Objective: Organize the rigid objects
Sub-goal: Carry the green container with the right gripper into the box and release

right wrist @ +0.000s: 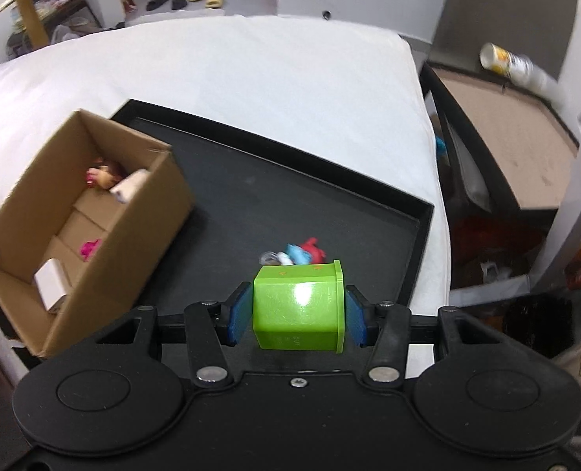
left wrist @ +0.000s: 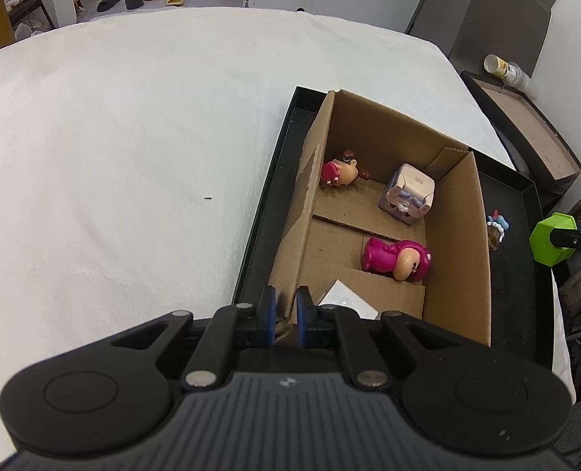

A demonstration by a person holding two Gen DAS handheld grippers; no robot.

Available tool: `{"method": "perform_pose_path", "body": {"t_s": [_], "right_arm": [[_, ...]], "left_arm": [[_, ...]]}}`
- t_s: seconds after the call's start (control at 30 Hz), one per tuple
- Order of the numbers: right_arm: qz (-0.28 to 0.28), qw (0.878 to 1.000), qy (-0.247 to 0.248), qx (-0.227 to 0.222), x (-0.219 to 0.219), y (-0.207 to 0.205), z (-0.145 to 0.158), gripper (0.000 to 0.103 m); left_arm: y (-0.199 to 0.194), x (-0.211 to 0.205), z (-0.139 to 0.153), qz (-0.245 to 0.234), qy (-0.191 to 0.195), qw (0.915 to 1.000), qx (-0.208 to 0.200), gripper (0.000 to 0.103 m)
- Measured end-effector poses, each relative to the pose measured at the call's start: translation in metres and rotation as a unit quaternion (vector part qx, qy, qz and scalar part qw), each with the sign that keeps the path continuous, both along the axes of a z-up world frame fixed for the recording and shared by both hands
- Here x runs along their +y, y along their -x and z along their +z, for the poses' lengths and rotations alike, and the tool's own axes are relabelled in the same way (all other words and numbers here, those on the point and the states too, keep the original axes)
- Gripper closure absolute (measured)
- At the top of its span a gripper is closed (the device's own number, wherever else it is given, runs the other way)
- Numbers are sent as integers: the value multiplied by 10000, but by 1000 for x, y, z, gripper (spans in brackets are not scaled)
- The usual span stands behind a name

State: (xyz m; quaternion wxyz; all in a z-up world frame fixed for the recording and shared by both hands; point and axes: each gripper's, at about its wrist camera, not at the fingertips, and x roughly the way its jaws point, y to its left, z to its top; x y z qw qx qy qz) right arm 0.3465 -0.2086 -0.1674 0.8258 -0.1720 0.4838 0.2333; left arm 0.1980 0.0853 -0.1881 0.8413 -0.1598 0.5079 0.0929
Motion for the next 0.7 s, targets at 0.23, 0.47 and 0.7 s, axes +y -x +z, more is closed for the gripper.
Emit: {"method": "perform_pose_path", "body": {"t_s": [0.23, 0.47, 0.7], "right_arm": [[263, 9995, 6, -185, 24, 19, 20, 55], [542, 9980, 5, -339, 49, 35, 36, 55], [802, 9958, -7, -444, 78, 46, 47, 54]], "left_arm": [[5, 3, 4, 0, 30, 9999, -128, 94], [10, 5, 8, -38, 80, 9997, -240, 97], [12, 9, 9, -26, 195, 9993, -306, 98]]}}
